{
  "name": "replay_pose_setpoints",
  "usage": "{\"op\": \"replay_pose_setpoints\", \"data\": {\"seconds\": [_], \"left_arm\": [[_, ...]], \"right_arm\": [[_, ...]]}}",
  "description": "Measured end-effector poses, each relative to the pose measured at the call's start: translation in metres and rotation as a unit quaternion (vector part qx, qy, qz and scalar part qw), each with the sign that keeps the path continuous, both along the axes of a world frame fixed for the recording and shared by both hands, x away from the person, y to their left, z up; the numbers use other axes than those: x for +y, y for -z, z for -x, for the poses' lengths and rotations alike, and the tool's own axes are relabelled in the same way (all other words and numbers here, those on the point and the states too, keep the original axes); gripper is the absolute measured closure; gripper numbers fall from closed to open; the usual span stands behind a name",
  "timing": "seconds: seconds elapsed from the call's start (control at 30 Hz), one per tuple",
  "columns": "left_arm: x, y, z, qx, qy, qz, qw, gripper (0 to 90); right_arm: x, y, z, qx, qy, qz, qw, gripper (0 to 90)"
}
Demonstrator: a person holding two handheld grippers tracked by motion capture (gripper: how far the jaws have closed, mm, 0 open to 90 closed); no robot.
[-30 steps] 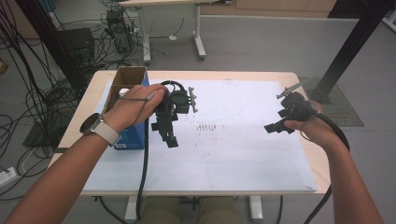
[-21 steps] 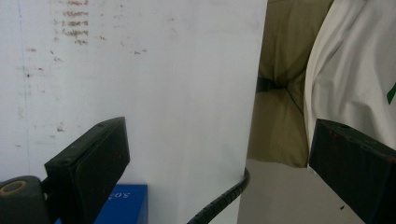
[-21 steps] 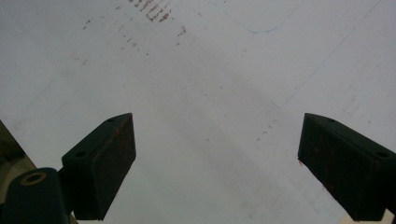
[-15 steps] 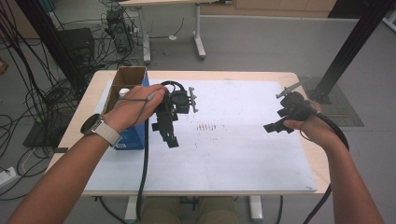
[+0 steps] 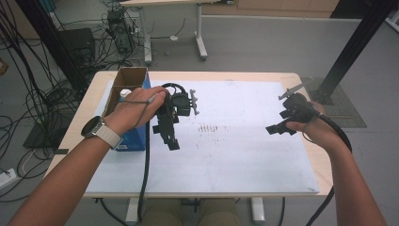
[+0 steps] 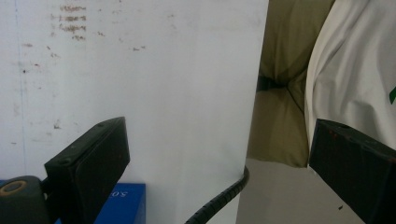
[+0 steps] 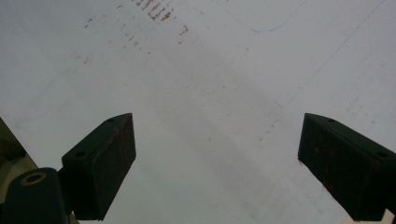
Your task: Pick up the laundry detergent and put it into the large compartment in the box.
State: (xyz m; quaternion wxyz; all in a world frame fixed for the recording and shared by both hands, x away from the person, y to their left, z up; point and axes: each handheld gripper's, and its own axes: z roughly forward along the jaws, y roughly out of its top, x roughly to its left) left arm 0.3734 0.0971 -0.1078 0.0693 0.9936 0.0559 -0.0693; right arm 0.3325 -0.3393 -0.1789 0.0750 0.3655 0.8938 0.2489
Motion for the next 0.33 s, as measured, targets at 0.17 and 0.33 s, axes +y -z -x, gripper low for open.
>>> {"op": "replay_pose_setpoints", "data": {"seconds": [0.17, 0.33], "left_arm": [[-0.0003, -0.0002, 0.0, -0.001, 0.001, 0.0, 1.0, 5.7], [0.001, 0.0003, 0.0009, -0.002, -0.002, 0.002, 1.0, 5.5]], "right_arm": [[-0.001, -0.0002, 0.0004, -0.001, 0.001, -0.001, 1.0, 11.2], [-0.001, 0.0005, 0.001, -0.002, 0.001, -0.002, 1.0, 11.1]]}}
